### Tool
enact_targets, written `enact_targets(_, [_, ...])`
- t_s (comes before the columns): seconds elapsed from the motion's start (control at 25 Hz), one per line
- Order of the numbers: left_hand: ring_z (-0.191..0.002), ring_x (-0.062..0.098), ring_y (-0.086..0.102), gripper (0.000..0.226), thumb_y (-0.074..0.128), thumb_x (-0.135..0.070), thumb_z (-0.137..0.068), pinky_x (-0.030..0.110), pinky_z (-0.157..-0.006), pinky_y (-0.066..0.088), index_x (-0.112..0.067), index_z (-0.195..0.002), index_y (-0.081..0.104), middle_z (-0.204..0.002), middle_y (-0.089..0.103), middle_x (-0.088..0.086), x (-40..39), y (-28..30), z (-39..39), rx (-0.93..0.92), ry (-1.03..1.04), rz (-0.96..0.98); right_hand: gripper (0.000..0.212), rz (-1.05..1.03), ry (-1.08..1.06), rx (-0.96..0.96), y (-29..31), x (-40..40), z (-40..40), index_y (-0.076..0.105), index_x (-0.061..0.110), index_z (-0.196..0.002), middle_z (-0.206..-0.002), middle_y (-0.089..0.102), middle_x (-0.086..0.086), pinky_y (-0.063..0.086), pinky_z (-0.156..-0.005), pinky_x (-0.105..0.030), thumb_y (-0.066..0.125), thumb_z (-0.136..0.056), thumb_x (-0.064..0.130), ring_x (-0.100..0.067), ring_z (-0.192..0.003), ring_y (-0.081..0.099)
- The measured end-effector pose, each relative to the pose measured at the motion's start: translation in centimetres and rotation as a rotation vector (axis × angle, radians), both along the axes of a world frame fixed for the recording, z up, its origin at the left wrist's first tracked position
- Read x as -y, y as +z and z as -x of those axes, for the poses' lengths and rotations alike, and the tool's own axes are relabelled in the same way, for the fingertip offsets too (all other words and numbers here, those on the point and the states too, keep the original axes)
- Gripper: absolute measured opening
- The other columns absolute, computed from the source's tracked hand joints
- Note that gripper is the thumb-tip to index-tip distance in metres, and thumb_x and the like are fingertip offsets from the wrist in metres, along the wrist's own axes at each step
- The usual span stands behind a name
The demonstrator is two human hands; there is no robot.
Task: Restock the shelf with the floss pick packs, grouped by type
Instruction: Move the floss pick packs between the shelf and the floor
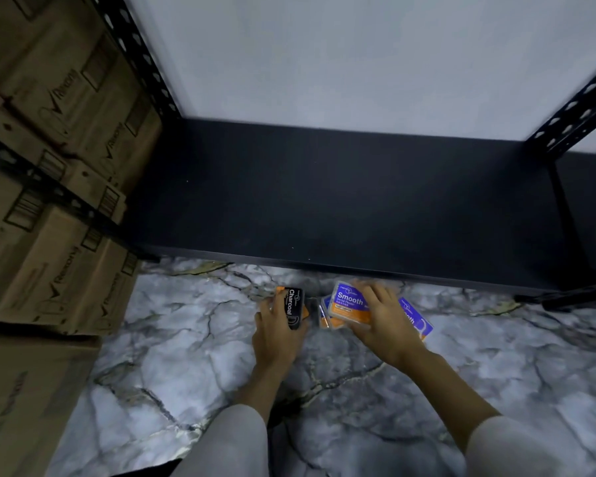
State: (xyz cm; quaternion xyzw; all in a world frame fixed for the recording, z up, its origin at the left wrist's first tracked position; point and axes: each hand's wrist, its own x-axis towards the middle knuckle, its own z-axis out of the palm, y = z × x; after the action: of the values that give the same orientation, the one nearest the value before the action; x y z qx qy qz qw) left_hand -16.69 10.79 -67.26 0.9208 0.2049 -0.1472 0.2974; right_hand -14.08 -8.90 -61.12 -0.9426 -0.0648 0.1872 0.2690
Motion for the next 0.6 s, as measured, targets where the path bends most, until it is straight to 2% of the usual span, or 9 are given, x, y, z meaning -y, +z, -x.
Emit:
enact_targets(0.24, [-0.124, 0.028, 0.042, 0.071, 0.064, -0.052, -0.082, 0.043, -0.089, 0.047, -0.033, -0.142, 0.031, -0.141, 0.035, 0.003, -0.5, 1.8, -0.3, -0.051, -0.058, -0.020, 0.080, 0.017, -0.006, -0.037, 1.0, 0.1, 0.1, 0.027, 0.018, -0.147, -0.146, 0.036, -0.002, 0.041, -0.104, -0.035, 0.070, -0.083, 0.039, -0.019, -0.130, 0.038])
enact_targets(0.36, [-0.124, 0.027, 0.042, 0.058, 0.061, -0.044, -0.087, 0.041, -0.092, 0.045, -0.028, -0.139, 0.039, -0.143, 0.035, 0.004, -0.6, 4.8, -0.7, -0.045, -0.100, -0.088, 0.080, 0.044, -0.003, -0.038, 3.1, -0.1, 0.3, 0.022, 0.018, -0.149, -0.151, 0.028, -0.004, 0.037, -0.108, -0.035, 0.068, -0.085, 0.031, -0.022, -0.136, 0.032])
enact_targets(0.48, [-0.122, 0.026, 0.047, 0.040, 0.054, -0.034, -0.093, 0.040, -0.092, 0.046, -0.021, -0.130, 0.052, -0.138, 0.044, 0.004, -0.9, 9.5, -1.0, -0.005, -0.134, -0.131, 0.071, 0.107, 0.011, -0.011, 6.8, -0.1, 0.5, 0.024, 0.017, -0.148, -0.151, 0.027, -0.006, 0.034, -0.110, -0.037, 0.062, -0.089, 0.024, -0.024, -0.137, 0.028])
enact_targets(0.6, [-0.112, 0.027, 0.056, 0.026, 0.047, -0.030, -0.093, 0.038, -0.089, 0.048, -0.021, -0.113, 0.061, -0.125, 0.057, 0.005, -1.2, 15.3, -1.1, -0.004, -0.183, -0.122, 0.053, 0.156, 0.016, -0.010, 11.8, 0.4, 0.8, 0.039, 0.020, -0.141, -0.141, 0.043, -0.004, 0.041, -0.101, -0.037, 0.055, -0.090, 0.021, -0.025, -0.128, 0.043])
